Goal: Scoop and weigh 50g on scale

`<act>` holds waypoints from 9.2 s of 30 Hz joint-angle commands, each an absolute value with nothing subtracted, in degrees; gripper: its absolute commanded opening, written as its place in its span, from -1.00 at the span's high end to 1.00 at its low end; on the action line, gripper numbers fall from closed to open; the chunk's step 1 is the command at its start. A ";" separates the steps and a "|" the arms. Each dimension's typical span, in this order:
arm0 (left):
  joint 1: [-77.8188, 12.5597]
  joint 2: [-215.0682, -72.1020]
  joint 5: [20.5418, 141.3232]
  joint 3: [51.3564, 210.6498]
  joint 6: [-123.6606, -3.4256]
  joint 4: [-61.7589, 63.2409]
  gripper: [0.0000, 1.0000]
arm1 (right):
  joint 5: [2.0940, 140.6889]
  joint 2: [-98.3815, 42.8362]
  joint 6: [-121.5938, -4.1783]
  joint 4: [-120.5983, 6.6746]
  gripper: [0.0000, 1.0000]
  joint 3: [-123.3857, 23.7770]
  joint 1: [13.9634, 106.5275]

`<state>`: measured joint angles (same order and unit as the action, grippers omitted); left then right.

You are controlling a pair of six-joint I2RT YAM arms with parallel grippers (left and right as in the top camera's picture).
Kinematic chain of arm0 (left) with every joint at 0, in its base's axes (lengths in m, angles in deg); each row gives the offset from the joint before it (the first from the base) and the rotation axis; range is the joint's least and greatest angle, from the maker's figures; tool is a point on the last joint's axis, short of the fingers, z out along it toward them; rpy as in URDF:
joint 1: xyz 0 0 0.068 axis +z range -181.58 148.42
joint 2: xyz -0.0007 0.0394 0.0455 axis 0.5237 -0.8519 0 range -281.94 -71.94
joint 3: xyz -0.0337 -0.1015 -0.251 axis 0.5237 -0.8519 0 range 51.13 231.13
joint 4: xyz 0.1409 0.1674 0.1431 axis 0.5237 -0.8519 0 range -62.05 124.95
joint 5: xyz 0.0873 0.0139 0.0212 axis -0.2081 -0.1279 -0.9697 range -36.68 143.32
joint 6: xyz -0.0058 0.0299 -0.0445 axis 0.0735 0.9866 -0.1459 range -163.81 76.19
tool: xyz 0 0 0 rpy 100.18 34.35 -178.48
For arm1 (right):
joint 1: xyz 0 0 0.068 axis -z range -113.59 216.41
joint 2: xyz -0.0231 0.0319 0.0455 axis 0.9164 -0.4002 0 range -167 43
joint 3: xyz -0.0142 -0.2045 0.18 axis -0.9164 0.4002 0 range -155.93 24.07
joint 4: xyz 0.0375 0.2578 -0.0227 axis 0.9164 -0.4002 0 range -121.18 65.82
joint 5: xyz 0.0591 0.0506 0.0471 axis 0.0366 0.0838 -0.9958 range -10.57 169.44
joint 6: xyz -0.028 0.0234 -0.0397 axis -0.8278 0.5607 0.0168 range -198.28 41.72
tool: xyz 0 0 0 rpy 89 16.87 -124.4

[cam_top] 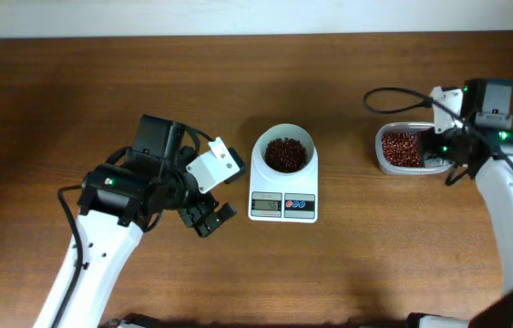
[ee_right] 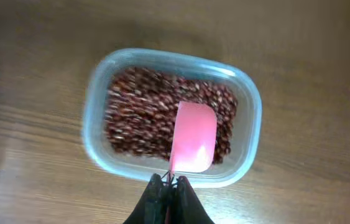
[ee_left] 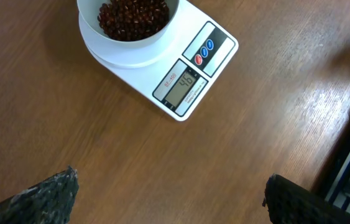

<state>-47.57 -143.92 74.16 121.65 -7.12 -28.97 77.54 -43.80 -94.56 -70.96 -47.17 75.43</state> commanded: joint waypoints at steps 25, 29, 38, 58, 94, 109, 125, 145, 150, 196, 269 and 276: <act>-47.33 -143.27 74.97 122.52 -6.03 -29.02 -0.98 | 49.17 -57.99 -84.83 -67.11 0.92 -47.72 82.83; -47.33 -143.27 74.97 122.52 -6.03 -29.02 -0.98 | 43.49 -57.99 -84.85 -68.16 0.92 -47.72 87.82; -47.33 -143.27 74.97 122.52 -6.03 -29.02 -0.99 | 30.01 -57.99 -84.90 -71.49 0.92 -47.72 97.02; -47.33 -143.27 74.97 122.52 -6.03 -29.02 -0.98 | 12.15 -57.99 -84.90 -72.88 0.92 -47.72 100.80; -47.33 -143.27 74.97 122.52 -6.03 -29.02 -0.98 | 26.16 -57.99 -91.85 -54.07 0.92 -47.74 60.98; -47.33 -143.27 74.99 122.52 -6.03 -29.02 -0.98 | 28.39 -57.99 -93.05 -53.48 0.92 -47.74 60.69; -47.33 -143.27 74.99 122.52 -6.03 -29.02 -0.98 | 31.19 -57.99 -92.79 -51.40 0.92 -47.74 60.69; -47.33 -143.27 74.97 122.52 -6.03 -29.02 -0.98 | 25.79 -57.99 -87.63 -51.75 0.92 -47.74 60.80; -47.33 -143.27 74.97 122.52 -6.03 -29.02 -0.98 | 20.26 -57.99 -86.23 -51.79 0.92 -47.74 60.80; -47.33 -143.27 74.99 122.52 -6.03 -29.02 -0.98 | 83.58 -39.89 -100.52 -70.24 0.92 -48.37 75.25; -47.33 -143.27 74.97 122.52 -6.03 -29.02 -0.98 | 56.87 -59.54 -100.63 -66.83 0.92 -54.67 42.44; -47.33 -143.27 74.97 122.52 -6.03 -29.02 -0.98 | 51.03 -59.54 -95.32 -66.79 0.92 -54.69 43.69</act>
